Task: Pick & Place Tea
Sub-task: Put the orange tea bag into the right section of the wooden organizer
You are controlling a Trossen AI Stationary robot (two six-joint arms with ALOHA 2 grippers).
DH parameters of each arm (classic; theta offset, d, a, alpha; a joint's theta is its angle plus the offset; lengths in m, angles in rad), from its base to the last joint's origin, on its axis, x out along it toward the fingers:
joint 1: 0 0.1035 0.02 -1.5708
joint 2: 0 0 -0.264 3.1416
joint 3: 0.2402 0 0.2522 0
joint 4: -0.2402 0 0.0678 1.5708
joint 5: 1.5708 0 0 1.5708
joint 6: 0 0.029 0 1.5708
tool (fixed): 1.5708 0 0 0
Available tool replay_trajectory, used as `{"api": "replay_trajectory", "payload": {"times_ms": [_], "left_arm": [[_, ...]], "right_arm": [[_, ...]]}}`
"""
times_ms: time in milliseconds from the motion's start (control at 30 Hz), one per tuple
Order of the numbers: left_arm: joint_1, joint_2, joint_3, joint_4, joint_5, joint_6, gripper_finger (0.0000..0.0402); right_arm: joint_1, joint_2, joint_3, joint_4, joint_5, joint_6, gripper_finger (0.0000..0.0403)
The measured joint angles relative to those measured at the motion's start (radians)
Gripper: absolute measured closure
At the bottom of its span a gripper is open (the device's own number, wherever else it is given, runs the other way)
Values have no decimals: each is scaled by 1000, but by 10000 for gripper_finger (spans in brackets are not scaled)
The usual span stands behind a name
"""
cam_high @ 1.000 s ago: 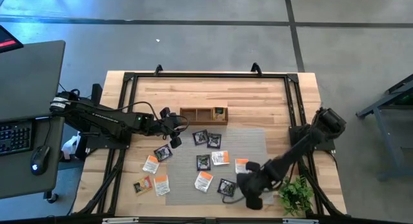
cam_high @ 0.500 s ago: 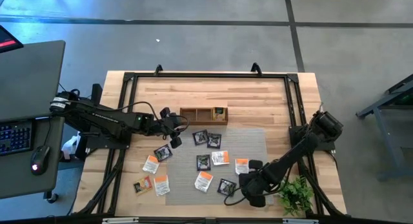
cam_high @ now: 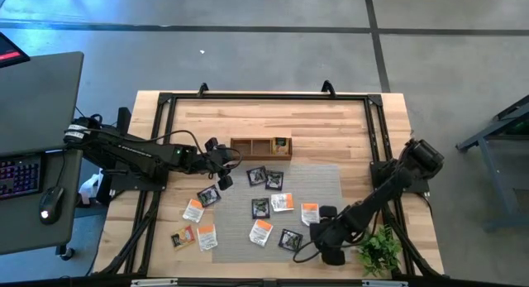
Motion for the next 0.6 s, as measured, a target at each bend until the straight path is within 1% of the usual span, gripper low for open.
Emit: {"api": "replay_trajectory", "payload": {"times_ms": [133,333,400,467,600], "left_arm": [[0,0,0,-1,0,2,298],[0,0,0,-1,-1,4,298],[0,0,0,-1,-1,4,298],[0,0,0,2,-1,4,298],[0,0,0,17,-1,1,298]], "right_arm": [[-18,-8,-43,47,-47,-23,293],[-66,-14,-38,37,-122,-50,384],[-88,-35,-27,30,-127,-60,395],[-111,-62,-19,26,-118,-55,389],[-162,-144,-8,20,25,-72,384]]}}
